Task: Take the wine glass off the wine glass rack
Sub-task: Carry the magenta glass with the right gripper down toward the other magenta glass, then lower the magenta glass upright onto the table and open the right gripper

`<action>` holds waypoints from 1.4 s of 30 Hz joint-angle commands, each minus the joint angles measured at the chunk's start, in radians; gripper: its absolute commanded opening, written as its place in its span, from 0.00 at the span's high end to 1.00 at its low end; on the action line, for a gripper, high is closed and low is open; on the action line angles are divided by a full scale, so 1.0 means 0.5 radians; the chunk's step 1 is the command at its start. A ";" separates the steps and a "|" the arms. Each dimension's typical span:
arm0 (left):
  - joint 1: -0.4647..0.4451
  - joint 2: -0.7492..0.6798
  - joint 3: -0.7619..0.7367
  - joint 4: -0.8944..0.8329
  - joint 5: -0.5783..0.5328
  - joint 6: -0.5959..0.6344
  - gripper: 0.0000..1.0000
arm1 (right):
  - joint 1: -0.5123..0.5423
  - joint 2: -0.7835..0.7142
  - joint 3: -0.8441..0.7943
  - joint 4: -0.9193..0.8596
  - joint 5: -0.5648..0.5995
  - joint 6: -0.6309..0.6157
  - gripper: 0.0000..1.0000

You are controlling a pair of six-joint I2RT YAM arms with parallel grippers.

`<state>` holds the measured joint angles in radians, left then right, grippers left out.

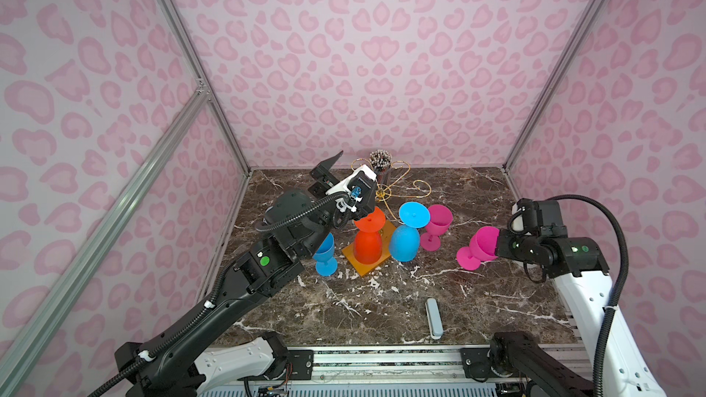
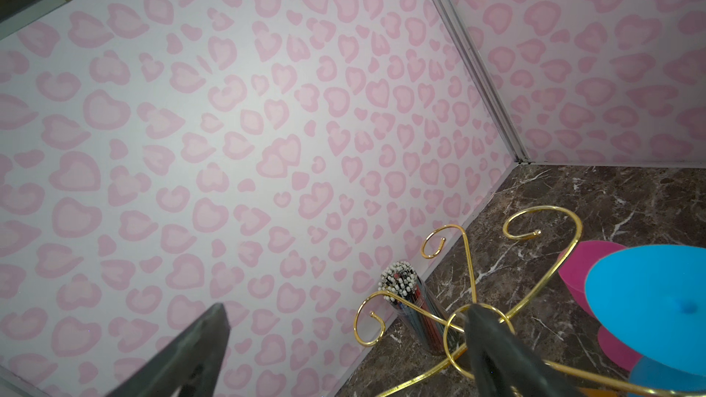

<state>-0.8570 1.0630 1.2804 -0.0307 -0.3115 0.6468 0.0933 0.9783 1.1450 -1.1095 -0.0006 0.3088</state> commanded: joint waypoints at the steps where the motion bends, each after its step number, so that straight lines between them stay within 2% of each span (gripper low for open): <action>1: 0.006 -0.032 -0.024 0.061 0.007 -0.100 0.03 | 0.157 0.013 -0.080 0.035 0.017 0.160 1.00; 6: 0.011 -0.058 -0.047 0.030 -0.002 -0.131 0.03 | 0.418 0.067 -0.172 0.121 0.061 0.306 1.00; 10: 0.011 -0.076 -0.054 0.021 -0.001 -0.169 0.03 | 0.527 0.129 -0.164 0.145 0.130 0.331 1.00; 26: 0.014 -0.092 -0.087 0.003 0.016 -0.256 0.03 | 0.668 0.316 -0.138 0.244 0.181 0.338 1.00; 42: 0.014 -0.088 -0.091 -0.006 0.035 -0.274 0.03 | 0.685 0.366 -0.158 0.249 0.205 0.323 1.00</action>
<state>-0.8509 1.0180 1.2369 -0.0505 -0.2981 0.5194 0.4339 1.1568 1.0718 -0.9928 0.0853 0.4751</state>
